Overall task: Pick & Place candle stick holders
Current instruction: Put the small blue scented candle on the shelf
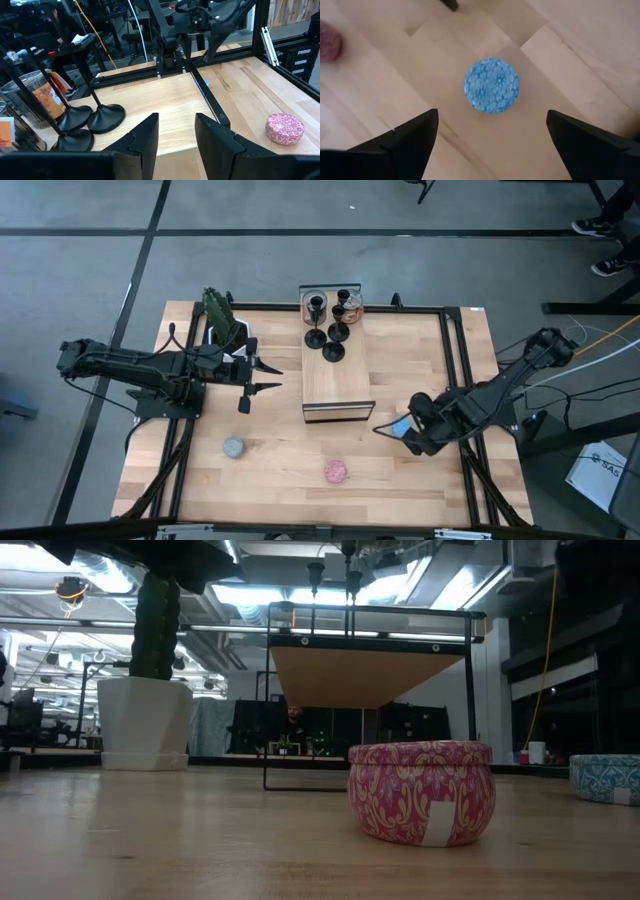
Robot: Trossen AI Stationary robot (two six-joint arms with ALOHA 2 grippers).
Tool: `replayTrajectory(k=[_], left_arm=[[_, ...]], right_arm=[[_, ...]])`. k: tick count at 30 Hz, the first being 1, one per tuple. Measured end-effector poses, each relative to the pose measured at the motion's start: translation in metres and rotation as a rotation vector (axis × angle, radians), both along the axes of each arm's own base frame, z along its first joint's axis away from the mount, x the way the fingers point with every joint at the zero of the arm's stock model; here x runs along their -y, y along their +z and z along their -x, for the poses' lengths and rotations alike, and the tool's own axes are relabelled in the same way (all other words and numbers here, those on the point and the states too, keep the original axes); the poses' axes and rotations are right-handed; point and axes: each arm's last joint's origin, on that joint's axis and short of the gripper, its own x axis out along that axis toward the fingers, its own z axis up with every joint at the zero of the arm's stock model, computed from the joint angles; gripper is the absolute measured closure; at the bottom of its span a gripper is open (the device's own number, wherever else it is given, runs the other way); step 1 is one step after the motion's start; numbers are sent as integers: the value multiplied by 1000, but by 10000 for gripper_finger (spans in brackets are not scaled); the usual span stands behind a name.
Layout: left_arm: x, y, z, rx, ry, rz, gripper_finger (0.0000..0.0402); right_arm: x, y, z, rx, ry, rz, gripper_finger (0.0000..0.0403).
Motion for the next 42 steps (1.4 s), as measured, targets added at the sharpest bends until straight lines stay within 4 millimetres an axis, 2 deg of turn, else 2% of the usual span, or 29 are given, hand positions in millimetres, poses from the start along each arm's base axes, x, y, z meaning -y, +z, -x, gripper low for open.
replayTrajectory(k=[8,19,42], left_arm=[[0,0,0,0,0,0,277],[0,0,0,0,0,0,277],[0,0,0,0,0,0,278]], right_arm=[[8,-11,-16,-69,-78,-16,29],[5,-26,-34,-69,-104,-18,29],[-3,-61,-51,-166,-130,47,29]])
